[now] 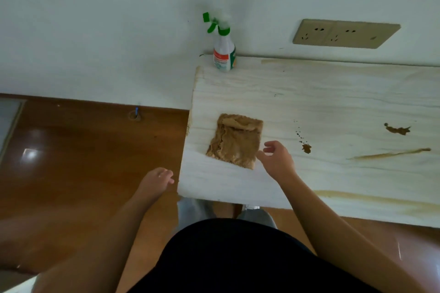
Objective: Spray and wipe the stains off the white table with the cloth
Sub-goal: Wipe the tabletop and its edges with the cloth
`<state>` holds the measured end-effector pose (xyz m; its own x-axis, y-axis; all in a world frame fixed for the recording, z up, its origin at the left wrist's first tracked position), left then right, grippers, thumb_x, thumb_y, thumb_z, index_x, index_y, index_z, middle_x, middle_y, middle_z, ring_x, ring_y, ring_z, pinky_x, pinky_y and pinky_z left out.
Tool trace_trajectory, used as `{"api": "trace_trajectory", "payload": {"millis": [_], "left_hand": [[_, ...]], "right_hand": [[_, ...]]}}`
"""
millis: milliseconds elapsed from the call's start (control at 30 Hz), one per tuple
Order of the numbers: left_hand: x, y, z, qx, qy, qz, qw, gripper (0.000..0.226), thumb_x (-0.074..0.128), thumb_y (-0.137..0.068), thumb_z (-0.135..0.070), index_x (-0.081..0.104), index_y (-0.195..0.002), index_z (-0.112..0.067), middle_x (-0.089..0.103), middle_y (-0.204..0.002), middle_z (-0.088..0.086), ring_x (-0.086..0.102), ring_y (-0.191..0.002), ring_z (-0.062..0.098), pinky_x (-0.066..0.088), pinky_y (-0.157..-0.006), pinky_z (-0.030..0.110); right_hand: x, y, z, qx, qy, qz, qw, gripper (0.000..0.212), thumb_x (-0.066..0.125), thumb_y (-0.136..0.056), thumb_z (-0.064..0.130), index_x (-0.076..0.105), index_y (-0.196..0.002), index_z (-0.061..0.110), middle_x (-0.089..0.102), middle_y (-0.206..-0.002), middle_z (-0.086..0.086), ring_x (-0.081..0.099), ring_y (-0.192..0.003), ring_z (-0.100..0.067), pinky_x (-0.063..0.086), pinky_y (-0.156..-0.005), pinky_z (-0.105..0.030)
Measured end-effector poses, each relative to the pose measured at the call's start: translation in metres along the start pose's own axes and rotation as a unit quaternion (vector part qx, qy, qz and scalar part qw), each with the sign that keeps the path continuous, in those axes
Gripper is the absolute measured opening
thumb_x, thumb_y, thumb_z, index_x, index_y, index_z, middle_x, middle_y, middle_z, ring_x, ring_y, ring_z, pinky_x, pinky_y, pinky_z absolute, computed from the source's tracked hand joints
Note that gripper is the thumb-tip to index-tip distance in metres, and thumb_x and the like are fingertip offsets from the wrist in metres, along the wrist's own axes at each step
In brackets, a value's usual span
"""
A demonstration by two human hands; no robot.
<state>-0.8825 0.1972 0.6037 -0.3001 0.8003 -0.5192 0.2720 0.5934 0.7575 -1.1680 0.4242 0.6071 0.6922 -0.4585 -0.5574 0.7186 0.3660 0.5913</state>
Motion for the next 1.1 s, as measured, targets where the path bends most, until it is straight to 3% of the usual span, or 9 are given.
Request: {"api": "trace_trajectory", "payload": {"millis": [67,167,333,500,600,700,800,900,1100], "left_hand": [[0.003,0.017,0.010,-0.009,0.026,-0.027,0.999,0.028,0.047,-0.106,-0.024,0.067,-0.113,-0.006,0.072,-0.110,0.011,0.066,-0.097,0.026,0.053,-0.094,0.045],[0.011,0.041,0.018,-0.005,0.042,-0.039,0.998,0.026,0.046,-0.106,-0.024,0.067,-0.107,-0.011,0.070,-0.106,0.010,0.065,-0.095,0.024,0.055,-0.085,0.041],[0.017,0.059,0.015,0.006,0.018,-0.049,0.999,0.029,0.044,-0.106,-0.027,0.067,-0.106,-0.010,0.067,-0.105,0.011,0.066,-0.098,0.028,0.056,-0.086,0.041],[0.022,0.055,-0.002,0.020,0.025,-0.046,0.998,0.026,0.046,-0.106,-0.026,0.065,-0.099,-0.011,0.070,-0.100,0.004,0.067,-0.092,0.021,0.056,-0.087,0.041],[0.030,0.056,-0.017,0.030,0.053,-0.044,0.997,0.025,0.045,-0.107,-0.035,0.061,-0.110,-0.018,0.067,-0.110,0.001,0.068,-0.099,0.017,0.055,-0.093,0.042],[0.033,0.050,-0.044,0.095,-0.039,-0.063,0.993,0.033,0.042,-0.107,-0.041,0.058,-0.127,-0.021,0.062,-0.122,-0.005,0.061,-0.110,0.012,0.049,-0.096,0.031],[0.041,0.040,-0.071,0.192,-0.167,-0.103,0.962,0.039,0.042,-0.106,-0.041,0.054,-0.139,-0.023,0.056,-0.140,-0.006,0.055,-0.126,0.013,0.043,-0.099,0.024],[0.057,0.035,-0.085,0.272,-0.316,-0.147,0.897,0.044,0.045,-0.104,-0.042,0.051,-0.142,-0.020,0.050,-0.150,0.003,0.052,-0.135,0.021,0.049,-0.105,0.032],[0.081,0.027,-0.091,0.375,-0.367,-0.163,0.835,0.052,0.055,-0.099,-0.041,0.050,-0.142,-0.014,0.046,-0.155,0.015,0.050,-0.140,0.033,0.048,-0.108,0.043]], "right_hand": [[0.005,-0.002,-0.001,0.005,-0.017,0.032,0.999,0.055,0.069,-0.089,0.039,0.051,-0.137,0.016,0.064,-0.123,0.001,0.061,-0.104,-0.017,0.051,-0.088,-0.035],[0.009,-0.006,0.004,0.015,-0.044,0.052,0.998,0.061,0.069,-0.088,0.034,0.047,-0.141,0.012,0.064,-0.119,-0.002,0.061,-0.101,-0.020,0.052,-0.093,-0.039],[0.012,-0.017,0.016,0.044,-0.069,0.063,0.995,0.065,0.070,-0.089,0.032,0.043,-0.143,0.009,0.061,-0.108,-0.002,0.061,-0.094,-0.023,0.053,-0.084,-0.038],[0.016,-0.024,0.024,0.017,-0.045,0.033,0.998,0.040,0.070,-0.086,0.029,0.054,-0.120,0.015,0.067,-0.099,-0.003,0.065,-0.085,-0.022,0.056,-0.076,-0.039],[0.017,-0.026,0.030,-0.018,0.005,0.016,1.000,0.035,0.068,-0.088,0.031,0.051,-0.115,0.019,0.063,-0.107,-0.001,0.061,-0.089,-0.020,0.046,-0.069,-0.031],[0.023,-0.029,0.028,-0.033,0.003,0.007,0.999,0.038,0.067,-0.090,0.027,0.048,-0.121,0.020,0.061,-0.107,0.003,0.060,-0.090,-0.019,0.045,-0.068,-0.030],[0.022,-0.028,0.024,-0.048,-0.009,0.004,0.999,0.040,0.065,-0.090,0.019,0.048,-0.127,0.020,0.063,-0.102,0.001,0.062,-0.084,-0.020,0.054,-0.069,-0.035],[0.006,-0.026,0.022,-0.057,-0.040,-0.019,0.997,0.041,0.065,-0.089,0.017,0.053,-0.128,0.021,0.062,-0.095,0.006,0.061,-0.079,-0.013,0.053,-0.067,-0.032],[-0.031,-0.020,0.030,-0.081,-0.062,-0.020,0.995,0.039,0.067,-0.088,0.015,0.062,-0.124,0.027,0.068,-0.095,0.004,0.066,-0.080,-0.014,0.057,-0.066,-0.028]]}}
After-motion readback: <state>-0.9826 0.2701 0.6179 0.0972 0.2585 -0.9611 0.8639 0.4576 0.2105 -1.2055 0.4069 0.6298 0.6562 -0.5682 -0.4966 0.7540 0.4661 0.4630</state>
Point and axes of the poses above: each hand's wrist, its own y-axis away from the middle knuckle, its own x-axis out of the palm, z = x × y, the point moved 6 cm from there along -y, towards the middle knuckle
